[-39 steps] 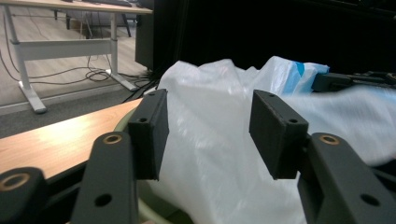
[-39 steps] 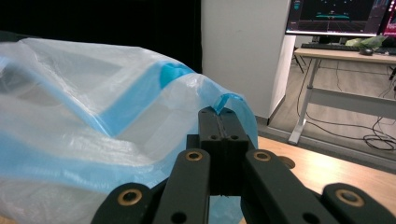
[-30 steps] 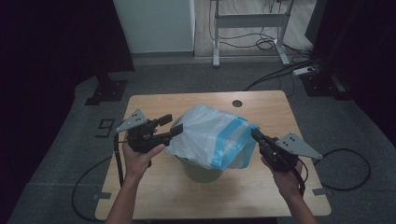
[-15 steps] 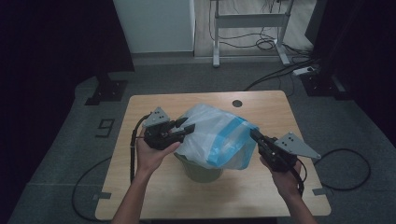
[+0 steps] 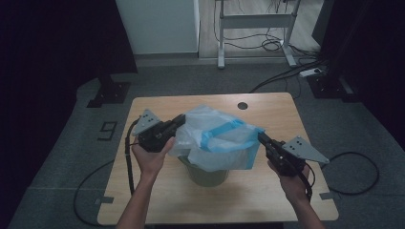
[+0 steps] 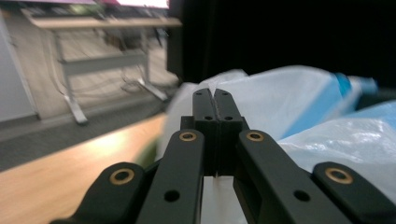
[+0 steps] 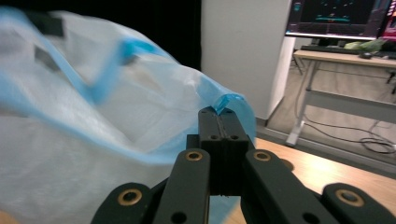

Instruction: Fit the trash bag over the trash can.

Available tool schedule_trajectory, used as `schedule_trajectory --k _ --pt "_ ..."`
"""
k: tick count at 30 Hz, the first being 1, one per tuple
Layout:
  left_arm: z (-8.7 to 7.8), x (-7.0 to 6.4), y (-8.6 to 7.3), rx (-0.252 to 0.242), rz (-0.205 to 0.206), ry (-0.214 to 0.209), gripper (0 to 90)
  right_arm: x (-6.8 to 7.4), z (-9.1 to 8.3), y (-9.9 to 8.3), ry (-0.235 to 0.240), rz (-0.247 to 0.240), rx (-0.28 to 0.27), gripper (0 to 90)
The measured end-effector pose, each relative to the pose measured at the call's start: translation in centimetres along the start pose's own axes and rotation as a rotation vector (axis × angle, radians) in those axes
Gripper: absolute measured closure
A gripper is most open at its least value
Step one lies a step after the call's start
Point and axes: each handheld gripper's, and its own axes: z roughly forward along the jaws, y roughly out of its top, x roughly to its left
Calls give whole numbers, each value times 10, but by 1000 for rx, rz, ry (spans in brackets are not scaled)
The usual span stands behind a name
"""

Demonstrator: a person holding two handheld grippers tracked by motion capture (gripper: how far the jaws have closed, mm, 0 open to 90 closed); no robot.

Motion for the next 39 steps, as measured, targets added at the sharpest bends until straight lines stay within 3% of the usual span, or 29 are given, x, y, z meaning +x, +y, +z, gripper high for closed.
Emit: schedule_trajectory --k 5,11,14,18,21,27,33,36,39 --pt "-17 12 -4 -65 -46 49 900 -6 4 1 -22 1 13 895" --pt "-32 17 -13 -90 -61 43 900 -12 9 16 -35 -3 1 895" --pt "-40 16 -20 -110 -78 20 900 -6 8 30 -31 -21 -33 895" --pt "-55 11 -33 -125 -80 1 900 4 2 33 0 -41 -49 894" --pt "-63 8 -48 -104 -85 -10 900 18 -3 19 43 -49 -24 895" --pt "-66 8 -69 -66 -109 -11 900 23 -5 -10 62 -5 31 894" --pt "-63 10 -85 -34 -131 -36 900 32 -16 -26 102 27 36 894" --pt "-62 10 -87 -26 -134 -51 898 35 -18 -30 118 32 42 894" --pt "-61 10 -86 -9 -123 -83 819 39 -21 -36 131 32 59 893"
